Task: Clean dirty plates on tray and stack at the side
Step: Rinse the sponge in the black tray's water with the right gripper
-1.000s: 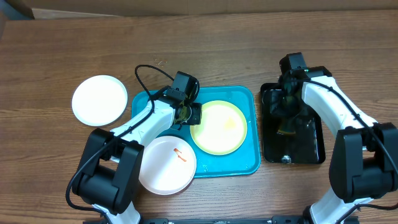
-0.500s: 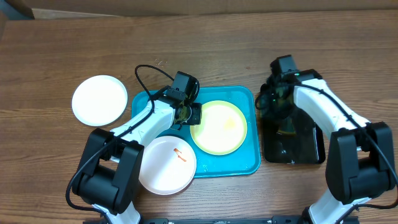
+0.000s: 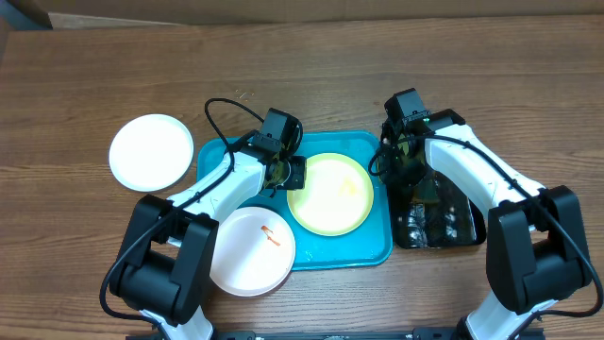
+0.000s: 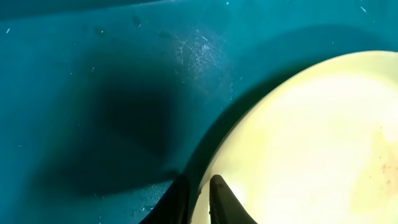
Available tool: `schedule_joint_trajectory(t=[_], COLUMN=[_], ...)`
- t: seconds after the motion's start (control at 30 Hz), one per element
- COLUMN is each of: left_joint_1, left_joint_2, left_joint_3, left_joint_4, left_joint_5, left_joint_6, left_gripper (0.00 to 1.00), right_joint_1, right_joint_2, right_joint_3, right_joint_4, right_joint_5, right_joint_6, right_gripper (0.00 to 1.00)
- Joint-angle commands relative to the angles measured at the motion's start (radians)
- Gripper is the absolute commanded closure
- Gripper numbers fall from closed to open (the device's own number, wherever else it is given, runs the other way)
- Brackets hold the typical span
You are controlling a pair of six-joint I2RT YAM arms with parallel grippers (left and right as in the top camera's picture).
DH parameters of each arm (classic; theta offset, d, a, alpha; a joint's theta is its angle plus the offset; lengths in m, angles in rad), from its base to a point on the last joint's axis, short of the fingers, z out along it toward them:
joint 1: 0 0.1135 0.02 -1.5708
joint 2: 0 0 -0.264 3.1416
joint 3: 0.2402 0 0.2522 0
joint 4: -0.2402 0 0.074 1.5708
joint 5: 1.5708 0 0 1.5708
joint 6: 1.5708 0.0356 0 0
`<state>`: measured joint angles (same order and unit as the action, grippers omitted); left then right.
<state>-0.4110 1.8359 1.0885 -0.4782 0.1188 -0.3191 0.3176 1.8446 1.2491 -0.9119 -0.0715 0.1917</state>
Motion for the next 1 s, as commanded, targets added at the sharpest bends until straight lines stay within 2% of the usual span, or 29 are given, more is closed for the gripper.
schedule_joint_trajectory(t=[0.0,0.1,0.27,0.47,0.63,0.83,0.97], left_joint_1=[-0.002,-0.002,-0.002,-0.002,-0.002,-0.002,-0.002], left_joint_2=[0.008,0.008,0.008,0.008,0.008,0.008,0.008], left_joint_3=[-0.003,-0.003,-0.003,-0.003,-0.003,-0.003,-0.003], left_joint_4=[0.002,0.002,0.000,-0.003,-0.003,-0.003,-0.003], left_joint_5=[0.005,0.005,0.005,0.005,0.005,0.005,0.005], left_joint_6=[-0.003,-0.003,-0.002,-0.003,-0.003,-0.003,-0.003], left_gripper=[0.85,0.85,0.72,0.71,0.71,0.70,0.70], right_joint_1=[0.007,-0.010,-0.074,-0.147,-0.154,-0.154,-0.154], right_joint_2=[-0.019,-0.021,-0.021,-0.020,-0.020,-0.019,-0.019], right_joint_3=[0.005,0.056,0.161,0.169,0.124,0.004,-0.072], right_joint_4=[0.012,-0.015,-0.107,-0.181,-0.194,-0.153,-0.095], right_joint_5=[-0.035,-0.034,-0.025,-0.015,0.039,0.051,0.051], right_joint_6=[0.002,0.002,0.002,0.002,0.002,0.043,0.045], right_gripper=[0.84,0.77,0.70,0.60,0.50,0.43,0.42])
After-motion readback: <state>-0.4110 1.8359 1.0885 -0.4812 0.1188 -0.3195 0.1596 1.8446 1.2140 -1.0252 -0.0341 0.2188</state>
